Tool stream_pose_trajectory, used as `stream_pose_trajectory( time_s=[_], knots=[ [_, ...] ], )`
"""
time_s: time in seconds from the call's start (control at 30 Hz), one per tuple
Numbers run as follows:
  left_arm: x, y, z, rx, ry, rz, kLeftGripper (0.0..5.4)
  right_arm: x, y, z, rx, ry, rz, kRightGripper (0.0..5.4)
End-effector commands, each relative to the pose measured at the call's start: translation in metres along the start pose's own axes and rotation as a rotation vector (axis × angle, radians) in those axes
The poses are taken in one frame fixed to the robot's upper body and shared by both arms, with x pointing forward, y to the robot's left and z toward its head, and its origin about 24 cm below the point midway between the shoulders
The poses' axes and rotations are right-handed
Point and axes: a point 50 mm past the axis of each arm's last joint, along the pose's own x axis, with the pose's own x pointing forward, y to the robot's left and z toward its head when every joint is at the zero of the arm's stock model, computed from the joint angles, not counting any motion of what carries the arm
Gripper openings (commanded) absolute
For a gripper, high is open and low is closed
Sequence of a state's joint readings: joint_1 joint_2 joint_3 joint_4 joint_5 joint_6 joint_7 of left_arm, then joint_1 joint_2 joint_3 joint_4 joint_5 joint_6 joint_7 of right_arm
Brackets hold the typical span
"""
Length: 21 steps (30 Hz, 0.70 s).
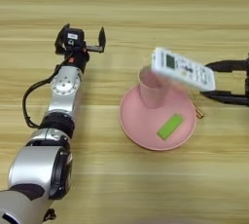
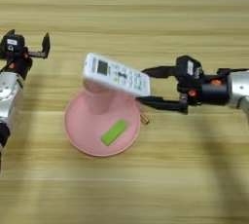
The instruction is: Move the objects on the table
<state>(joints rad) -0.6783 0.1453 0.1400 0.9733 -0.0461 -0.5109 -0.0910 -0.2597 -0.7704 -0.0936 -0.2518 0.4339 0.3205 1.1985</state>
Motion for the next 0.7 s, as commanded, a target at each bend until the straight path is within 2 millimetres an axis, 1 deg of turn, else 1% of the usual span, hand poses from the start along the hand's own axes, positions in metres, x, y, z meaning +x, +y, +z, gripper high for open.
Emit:
stream_pose_trajectory(
  time_s=[0.03, 0.17, 0.33, 0.47, 0.7],
  knots=[
    [0.001, 0.000, 0.000, 0.010, 0.004, -0.004, 5.40, -0.014, -0.002, -0.005, 0.012, 0.049, -0.097, 2.90],
    [0.001, 0.000, 0.001, 0.010, 0.004, -0.003, 5.40, -0.029, -0.004, -0.024, 0.067, 0.155, -0.200, 2.90],
    [0.002, 0.000, 0.001, 0.010, 0.004, -0.003, 5.40, -0.040, -0.013, -0.053, 0.125, 0.305, -0.326, 2.90],
    [0.002, 0.000, 0.000, 0.010, 0.005, -0.002, 5.40, -0.038, -0.016, -0.072, 0.157, 0.370, -0.368, 2.90],
    [0.002, 0.001, 0.000, 0.009, 0.004, 0.000, 5.40, -0.024, -0.017, -0.097, 0.203, 0.450, -0.382, 2.90]
  ],
)
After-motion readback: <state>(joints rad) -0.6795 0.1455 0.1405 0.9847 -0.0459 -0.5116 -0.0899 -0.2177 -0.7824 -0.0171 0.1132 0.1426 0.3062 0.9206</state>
